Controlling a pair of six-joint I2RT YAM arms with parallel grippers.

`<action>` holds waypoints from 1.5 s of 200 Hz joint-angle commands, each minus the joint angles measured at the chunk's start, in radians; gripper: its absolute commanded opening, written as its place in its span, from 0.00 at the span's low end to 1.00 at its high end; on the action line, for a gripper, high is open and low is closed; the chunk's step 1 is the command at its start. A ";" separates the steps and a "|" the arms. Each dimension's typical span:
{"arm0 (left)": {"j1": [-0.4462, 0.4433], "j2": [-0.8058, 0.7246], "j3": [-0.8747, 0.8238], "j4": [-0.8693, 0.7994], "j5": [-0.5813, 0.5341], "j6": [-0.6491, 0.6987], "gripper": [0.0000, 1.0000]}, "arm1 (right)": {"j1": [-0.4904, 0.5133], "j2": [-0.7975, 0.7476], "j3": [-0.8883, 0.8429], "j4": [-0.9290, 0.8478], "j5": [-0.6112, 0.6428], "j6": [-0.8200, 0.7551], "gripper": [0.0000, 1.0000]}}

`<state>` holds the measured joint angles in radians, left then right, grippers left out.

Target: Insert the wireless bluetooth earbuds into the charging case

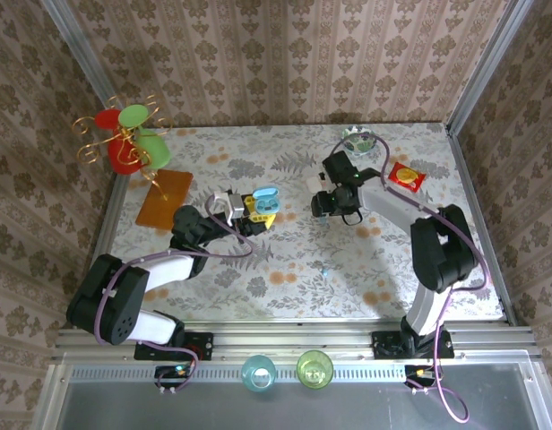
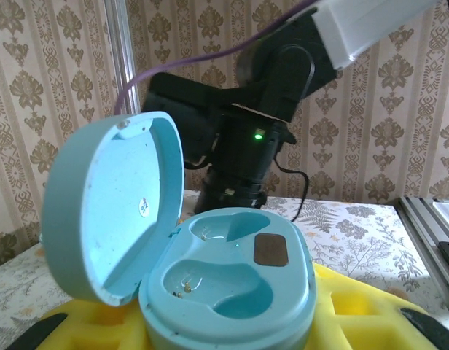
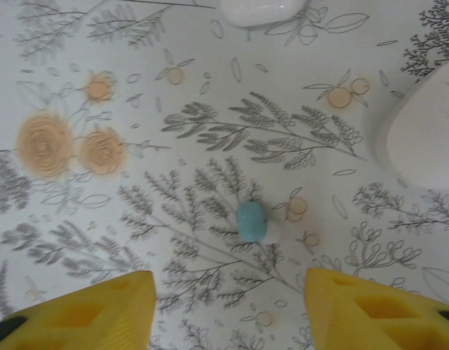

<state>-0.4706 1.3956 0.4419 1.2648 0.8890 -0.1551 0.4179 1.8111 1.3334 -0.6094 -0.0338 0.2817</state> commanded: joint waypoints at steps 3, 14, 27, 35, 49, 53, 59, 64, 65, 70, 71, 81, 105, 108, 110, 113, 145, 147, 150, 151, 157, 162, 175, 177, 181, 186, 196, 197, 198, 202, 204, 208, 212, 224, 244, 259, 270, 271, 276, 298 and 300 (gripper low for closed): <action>0.003 -0.008 -0.012 0.024 0.005 0.025 0.27 | 0.029 0.088 0.109 -0.175 0.148 -0.096 0.50; 0.003 -0.006 -0.011 0.024 0.007 0.026 0.27 | 0.039 0.128 0.157 -0.227 0.177 -0.119 0.47; 0.002 0.000 -0.008 0.024 0.009 0.028 0.27 | 0.049 0.163 0.201 -0.267 0.194 -0.138 0.44; 0.001 0.004 -0.006 0.024 0.010 0.029 0.27 | 0.055 0.182 0.225 -0.286 0.203 -0.146 0.42; 0.001 0.013 0.001 0.024 0.013 0.027 0.27 | 0.070 0.214 0.259 -0.317 0.221 -0.158 0.39; 0.002 0.017 0.002 0.025 0.014 0.028 0.27 | 0.073 0.224 0.268 -0.326 0.226 -0.160 0.39; 0.002 0.020 0.005 0.024 0.017 0.028 0.27 | 0.079 0.238 0.284 -0.338 0.230 -0.163 0.39; 0.001 0.021 0.007 0.024 0.018 0.028 0.27 | 0.084 0.253 0.298 -0.352 0.234 -0.166 0.39; 0.001 0.021 0.007 0.024 0.019 0.028 0.27 | 0.085 0.255 0.301 -0.353 0.235 -0.166 0.39; 0.001 0.023 0.009 0.024 0.020 0.027 0.27 | 0.088 0.262 0.309 -0.361 0.241 -0.168 0.39; 0.001 0.023 0.009 0.024 0.019 0.027 0.27 | 0.088 0.263 0.311 -0.362 0.242 -0.168 0.39; 0.001 0.023 0.011 0.024 0.020 0.028 0.27 | 0.094 0.288 0.331 -0.381 0.259 -0.173 0.38; 0.001 0.024 0.011 0.025 0.022 0.028 0.27 | 0.102 0.327 0.368 -0.418 0.297 -0.177 0.36; 0.001 0.024 0.011 0.024 0.022 0.027 0.27 | 0.103 0.330 0.371 -0.421 0.300 -0.179 0.35; 0.001 0.024 0.011 0.024 0.022 0.026 0.27 | 0.104 0.333 0.375 -0.423 0.302 -0.179 0.35; 0.001 0.024 0.011 0.024 0.023 0.027 0.27 | 0.104 0.337 0.377 -0.427 0.306 -0.179 0.35; 0.001 0.030 0.012 0.024 0.023 0.028 0.27 | 0.114 0.365 0.405 -0.440 0.313 -0.180 0.32; 0.002 0.030 0.012 0.024 0.022 0.028 0.27 | 0.116 0.366 0.406 -0.440 0.313 -0.180 0.32; 0.001 0.030 0.012 0.023 0.022 0.027 0.27 | 0.117 0.368 0.407 -0.440 0.312 -0.179 0.32; 0.001 0.030 0.013 0.024 0.022 0.027 0.27 | 0.117 0.369 0.407 -0.442 0.312 -0.180 0.32; 0.001 0.030 0.014 0.024 0.022 0.027 0.27 | 0.117 0.373 0.410 -0.441 0.311 -0.180 0.32; 0.001 0.029 0.015 0.024 0.024 0.028 0.27 | 0.119 0.377 0.413 -0.442 0.310 -0.180 0.31; 0.002 0.030 0.017 0.023 0.025 0.028 0.27 | 0.120 0.387 0.421 -0.444 0.311 -0.179 0.31; 0.003 0.029 0.017 0.024 0.027 0.028 0.27 | 0.121 0.388 0.422 -0.444 0.311 -0.178 0.30; 0.002 0.029 0.017 0.024 0.028 0.028 0.27 | 0.120 0.390 0.425 -0.448 0.311 -0.178 0.31; 0.001 0.029 0.017 0.024 0.028 0.029 0.27 | 0.122 0.394 0.429 -0.449 0.313 -0.178 0.30; 0.002 0.029 0.018 0.024 0.028 0.029 0.27 | 0.124 0.401 0.434 -0.451 0.315 -0.178 0.29; 0.002 0.029 0.017 0.024 0.028 0.029 0.27 | 0.124 0.401 0.435 -0.451 0.315 -0.178 0.29; 0.003 0.029 0.017 0.024 0.028 0.029 0.27 | 0.125 0.401 0.437 -0.451 0.315 -0.177 0.29; 0.003 0.028 0.015 0.024 0.028 0.028 0.27 | 0.125 0.404 0.439 -0.452 0.316 -0.178 0.29; 0.003 0.029 0.015 0.024 0.029 0.028 0.27 | 0.125 0.405 0.440 -0.452 0.316 -0.178 0.28; 0.003 0.029 0.015 0.025 0.028 0.029 0.27 | 0.126 0.407 0.442 -0.452 0.315 -0.178 0.28; 0.002 0.029 0.015 0.024 0.028 0.028 0.27 | 0.128 0.409 0.443 -0.451 0.316 -0.179 0.28; 0.002 0.029 0.014 0.024 0.028 0.028 0.27 | 0.130 0.417 0.450 -0.452 0.314 -0.178 0.27; 0.003 0.027 0.012 0.025 0.028 0.030 0.27 | 0.134 0.429 0.460 -0.455 0.314 -0.179 0.27; 0.003 0.027 0.012 0.024 0.028 0.031 0.27 | 0.136 0.439 0.464 -0.457 0.316 -0.179 0.27; 0.003 0.026 0.012 0.025 0.028 0.030 0.27 | 0.136 0.444 0.467 -0.461 0.324 -0.177 0.27; 0.003 0.026 0.012 0.024 0.029 0.031 0.27 | 0.136 0.445 0.467 -0.461 0.325 -0.177 0.27; 0.003 0.028 0.012 0.024 0.029 0.031 0.27 | 0.136 0.448 0.466 -0.463 0.329 -0.178 0.27; 0.003 0.027 0.010 0.025 0.029 0.030 0.27 | 0.136 0.455 0.464 -0.463 0.337 -0.177 0.27; 0.003 0.028 0.010 0.024 0.028 0.031 0.27 | 0.136 0.458 0.463 -0.463 0.337 -0.177 0.27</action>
<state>-0.4706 1.4147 0.4370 1.2648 0.8936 -0.1440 0.5491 2.2482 1.7721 -1.0290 0.2649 0.1074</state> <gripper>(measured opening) 0.364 0.273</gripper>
